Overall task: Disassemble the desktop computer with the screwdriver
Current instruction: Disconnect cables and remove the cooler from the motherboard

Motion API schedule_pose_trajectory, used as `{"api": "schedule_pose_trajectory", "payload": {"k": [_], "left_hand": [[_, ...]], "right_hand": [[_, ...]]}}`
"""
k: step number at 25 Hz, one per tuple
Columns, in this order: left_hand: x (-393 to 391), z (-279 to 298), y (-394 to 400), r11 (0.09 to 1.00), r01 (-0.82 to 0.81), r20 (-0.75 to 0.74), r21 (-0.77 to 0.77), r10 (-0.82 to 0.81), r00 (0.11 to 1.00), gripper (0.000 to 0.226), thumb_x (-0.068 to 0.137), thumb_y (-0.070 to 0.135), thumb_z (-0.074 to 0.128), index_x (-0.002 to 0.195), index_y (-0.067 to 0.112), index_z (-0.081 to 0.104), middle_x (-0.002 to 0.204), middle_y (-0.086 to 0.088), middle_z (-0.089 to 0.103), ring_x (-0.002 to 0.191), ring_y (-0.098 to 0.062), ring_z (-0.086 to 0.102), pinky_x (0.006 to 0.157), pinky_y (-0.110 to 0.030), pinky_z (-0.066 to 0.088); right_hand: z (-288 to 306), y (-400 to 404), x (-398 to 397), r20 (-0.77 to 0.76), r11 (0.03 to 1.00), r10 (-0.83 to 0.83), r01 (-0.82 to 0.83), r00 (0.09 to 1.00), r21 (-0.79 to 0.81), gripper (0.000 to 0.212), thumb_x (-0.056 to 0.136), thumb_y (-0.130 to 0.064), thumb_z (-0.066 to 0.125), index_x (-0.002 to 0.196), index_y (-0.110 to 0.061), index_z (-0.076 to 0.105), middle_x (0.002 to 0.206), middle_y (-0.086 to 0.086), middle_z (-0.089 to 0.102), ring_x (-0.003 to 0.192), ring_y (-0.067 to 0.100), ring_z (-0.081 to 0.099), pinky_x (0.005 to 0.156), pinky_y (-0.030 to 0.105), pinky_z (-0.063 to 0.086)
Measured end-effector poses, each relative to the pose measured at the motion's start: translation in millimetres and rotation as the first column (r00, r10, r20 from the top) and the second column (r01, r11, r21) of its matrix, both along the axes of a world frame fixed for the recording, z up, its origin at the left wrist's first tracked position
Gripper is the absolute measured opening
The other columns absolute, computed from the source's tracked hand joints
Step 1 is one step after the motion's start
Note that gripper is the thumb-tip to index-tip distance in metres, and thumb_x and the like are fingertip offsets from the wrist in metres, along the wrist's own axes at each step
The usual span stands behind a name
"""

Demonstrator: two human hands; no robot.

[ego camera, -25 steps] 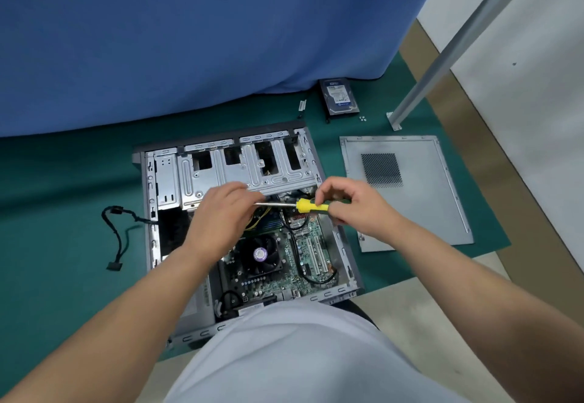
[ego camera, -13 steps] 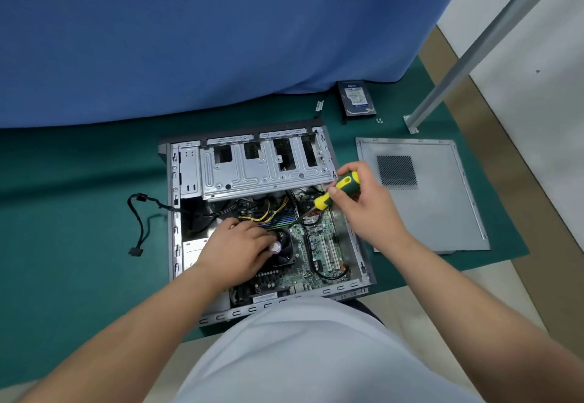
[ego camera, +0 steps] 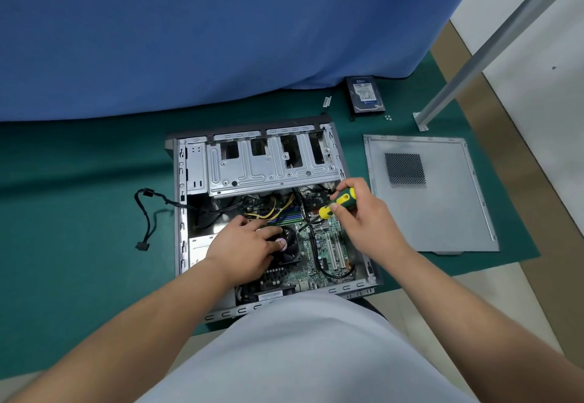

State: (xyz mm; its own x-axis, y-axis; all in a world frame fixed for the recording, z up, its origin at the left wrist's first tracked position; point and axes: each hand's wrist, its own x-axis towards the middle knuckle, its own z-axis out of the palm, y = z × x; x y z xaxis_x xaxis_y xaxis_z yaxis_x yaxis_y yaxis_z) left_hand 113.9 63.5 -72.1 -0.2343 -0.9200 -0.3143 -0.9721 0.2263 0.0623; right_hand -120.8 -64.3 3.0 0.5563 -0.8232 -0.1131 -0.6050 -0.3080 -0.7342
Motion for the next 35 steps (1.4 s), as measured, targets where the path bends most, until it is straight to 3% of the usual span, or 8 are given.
{"api": "schedule_pose_trajectory", "payload": {"k": [9, 11, 13, 15, 20, 24, 29, 35], "left_hand": [[-1.1, -2.9, -3.6, 0.999, 0.026, 0.039, 0.035, -0.027, 0.999, 0.056, 0.097, 0.064, 0.044, 0.150, 0.045, 0.042, 0.163, 0.015, 0.034, 0.141, -0.017, 0.043, 0.098, -0.043, 0.033], [-1.6, -2.7, -3.6, 0.999, 0.027, 0.046, 0.034, -0.029, 0.999, 0.058, 0.097, 0.064, 0.045, 0.151, 0.045, 0.041, 0.164, 0.015, 0.032, 0.142, -0.017, 0.043, 0.098, -0.044, 0.033], [-1.9, -2.0, -3.6, 0.999, 0.025, 0.049, 0.037, -0.026, 0.998, 0.059, 0.096, 0.065, 0.047, 0.151, 0.045, 0.041, 0.164, 0.015, 0.032, 0.142, -0.017, 0.043, 0.099, -0.044, 0.033], [-2.3, -1.7, -3.9, 0.999, 0.025, 0.048, 0.039, -0.026, 0.998, 0.059, 0.096, 0.064, 0.048, 0.151, 0.045, 0.042, 0.164, 0.015, 0.032, 0.142, -0.017, 0.043, 0.099, -0.044, 0.033], [-2.3, -2.8, -4.9, 0.999, 0.024, 0.038, 0.034, -0.026, 0.999, 0.058, 0.096, 0.064, 0.048, 0.151, 0.045, 0.042, 0.164, 0.015, 0.032, 0.142, -0.017, 0.044, 0.100, -0.044, 0.034], [-1.6, -3.5, -4.4, 0.999, 0.023, 0.031, 0.026, -0.024, 0.999, 0.059, 0.096, 0.064, 0.049, 0.151, 0.046, 0.041, 0.163, 0.015, 0.033, 0.142, -0.016, 0.044, 0.100, -0.044, 0.035], [-1.8, -2.7, -4.3, 1.000, 0.027, 0.022, 0.013, -0.028, 0.999, 0.058, 0.095, 0.065, 0.049, 0.150, 0.046, 0.043, 0.162, 0.016, 0.035, 0.140, -0.016, 0.046, 0.097, -0.042, 0.036], [-2.0, -4.0, -4.9, 1.000, 0.025, 0.016, 0.008, -0.025, 1.000, 0.058, 0.096, 0.065, 0.049, 0.150, 0.046, 0.041, 0.162, 0.016, 0.035, 0.141, -0.016, 0.046, 0.099, -0.042, 0.036]], "right_hand": [[41.2, -10.3, 34.5, -0.307, 0.898, 0.435, -0.433, 0.847, 0.078, 0.029, 0.083, -0.015, 0.060, 0.099, -0.038, 0.052, 0.106, -0.011, 0.066, 0.092, 0.019, 0.061, 0.079, 0.043, 0.054], [44.7, -12.0, 45.4, -0.451, 0.906, 0.376, -0.423, 0.810, -0.003, 0.023, 0.094, -0.043, 0.055, 0.114, -0.036, 0.047, 0.099, -0.008, 0.064, 0.083, 0.021, 0.058, 0.070, 0.040, 0.052], [44.5, -10.5, 54.7, -0.674, 0.902, 0.149, -0.378, 0.724, -0.207, 0.052, 0.098, -0.072, 0.027, 0.121, -0.028, 0.043, 0.074, -0.004, 0.051, 0.066, 0.025, 0.047, 0.052, 0.032, 0.037], [44.5, -12.1, 60.2, -0.720, 0.826, 0.076, -0.449, 0.689, -0.342, 0.054, 0.102, -0.067, 0.019, 0.114, -0.021, 0.047, 0.066, -0.003, 0.044, 0.060, 0.026, 0.045, 0.047, 0.031, 0.029], [56.3, -30.5, 50.1, -0.557, 0.616, 0.610, -0.780, 0.564, -0.114, 0.027, 0.097, -0.035, 0.049, 0.118, -0.018, 0.048, 0.101, 0.000, 0.056, 0.094, 0.022, 0.054, 0.080, 0.039, 0.049], [45.5, -17.7, 57.7, -0.701, 0.727, 0.232, -0.599, 0.675, -0.336, 0.041, 0.102, -0.063, 0.022, 0.100, -0.023, 0.032, 0.060, -0.005, 0.040, 0.058, 0.026, 0.047, 0.047, 0.031, 0.028], [51.2, -25.4, 59.2, -0.600, 0.528, 0.590, -0.820, 0.540, -0.218, 0.034, 0.099, -0.045, 0.040, 0.117, -0.018, 0.046, 0.093, 0.003, 0.062, 0.090, 0.029, 0.058, 0.074, 0.042, 0.050], [45.2, -14.8, 66.2, -0.741, 0.676, 0.179, -0.628, 0.647, -0.386, 0.059, 0.101, -0.067, 0.017, 0.116, -0.017, 0.043, 0.057, -0.003, 0.042, 0.050, 0.024, 0.043, 0.046, 0.030, 0.029]]}}
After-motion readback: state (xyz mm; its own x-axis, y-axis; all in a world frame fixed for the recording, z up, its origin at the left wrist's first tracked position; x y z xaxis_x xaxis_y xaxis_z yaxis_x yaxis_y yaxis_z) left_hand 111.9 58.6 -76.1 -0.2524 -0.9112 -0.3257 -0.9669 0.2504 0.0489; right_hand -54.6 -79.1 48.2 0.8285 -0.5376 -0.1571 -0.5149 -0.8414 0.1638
